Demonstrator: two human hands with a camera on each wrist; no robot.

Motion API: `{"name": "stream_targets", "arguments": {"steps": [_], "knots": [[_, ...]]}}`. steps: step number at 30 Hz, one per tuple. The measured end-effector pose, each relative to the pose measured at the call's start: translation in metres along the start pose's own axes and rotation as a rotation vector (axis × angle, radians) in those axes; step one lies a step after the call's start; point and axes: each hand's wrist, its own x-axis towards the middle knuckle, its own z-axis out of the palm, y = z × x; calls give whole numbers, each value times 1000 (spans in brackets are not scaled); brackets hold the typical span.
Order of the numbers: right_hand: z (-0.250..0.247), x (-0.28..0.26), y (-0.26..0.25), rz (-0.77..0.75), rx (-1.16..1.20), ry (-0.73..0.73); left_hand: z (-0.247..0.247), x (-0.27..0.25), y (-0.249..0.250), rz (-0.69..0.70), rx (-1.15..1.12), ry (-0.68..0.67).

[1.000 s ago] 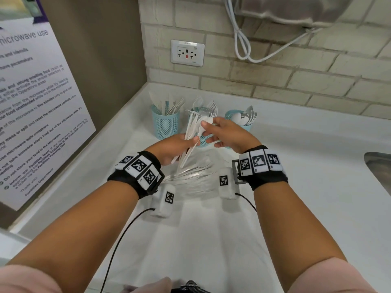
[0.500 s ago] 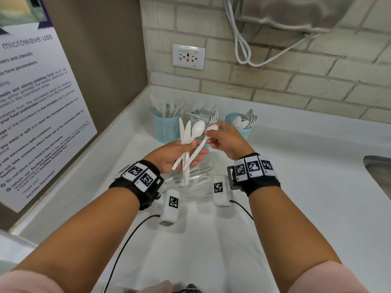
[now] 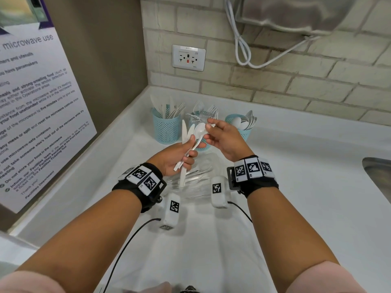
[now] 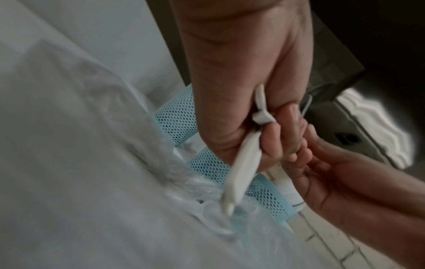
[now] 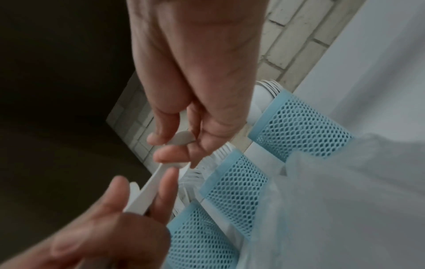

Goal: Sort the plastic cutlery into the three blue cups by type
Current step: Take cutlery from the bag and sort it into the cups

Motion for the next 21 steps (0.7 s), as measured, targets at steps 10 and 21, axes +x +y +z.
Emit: {"name": "stream_targets", "arguments": {"steps": [10, 21], "knots": [[0, 6, 13, -169, -358, 145, 6, 6, -4, 37, 156, 43], [-36, 19, -22, -171, -349, 344, 20, 12, 4, 160, 199, 91]]}}
